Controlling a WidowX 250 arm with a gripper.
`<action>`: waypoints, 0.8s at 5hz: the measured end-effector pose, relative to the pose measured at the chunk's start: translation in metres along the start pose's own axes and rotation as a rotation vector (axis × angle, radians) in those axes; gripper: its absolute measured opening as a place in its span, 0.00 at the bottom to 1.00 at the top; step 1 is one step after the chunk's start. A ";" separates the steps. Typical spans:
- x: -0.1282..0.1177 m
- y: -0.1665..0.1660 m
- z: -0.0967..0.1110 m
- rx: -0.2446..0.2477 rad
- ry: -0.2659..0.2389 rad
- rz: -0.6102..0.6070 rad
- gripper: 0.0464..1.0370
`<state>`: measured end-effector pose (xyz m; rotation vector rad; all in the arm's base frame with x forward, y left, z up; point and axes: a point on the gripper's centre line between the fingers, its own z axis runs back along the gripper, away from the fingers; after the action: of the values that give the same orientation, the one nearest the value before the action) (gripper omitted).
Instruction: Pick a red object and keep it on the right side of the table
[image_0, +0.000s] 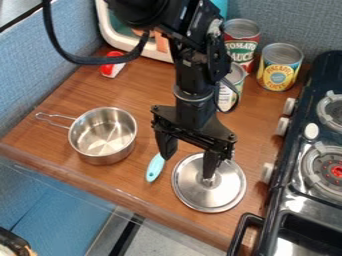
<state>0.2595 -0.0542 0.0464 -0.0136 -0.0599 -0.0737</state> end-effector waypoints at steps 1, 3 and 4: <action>-0.003 0.001 -0.008 0.007 0.035 -0.007 0.96; 0.041 0.079 -0.001 0.065 0.001 0.044 0.96; 0.062 0.118 0.008 0.062 -0.054 0.023 0.96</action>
<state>0.3293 0.0592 0.0565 0.0459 -0.1163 -0.0489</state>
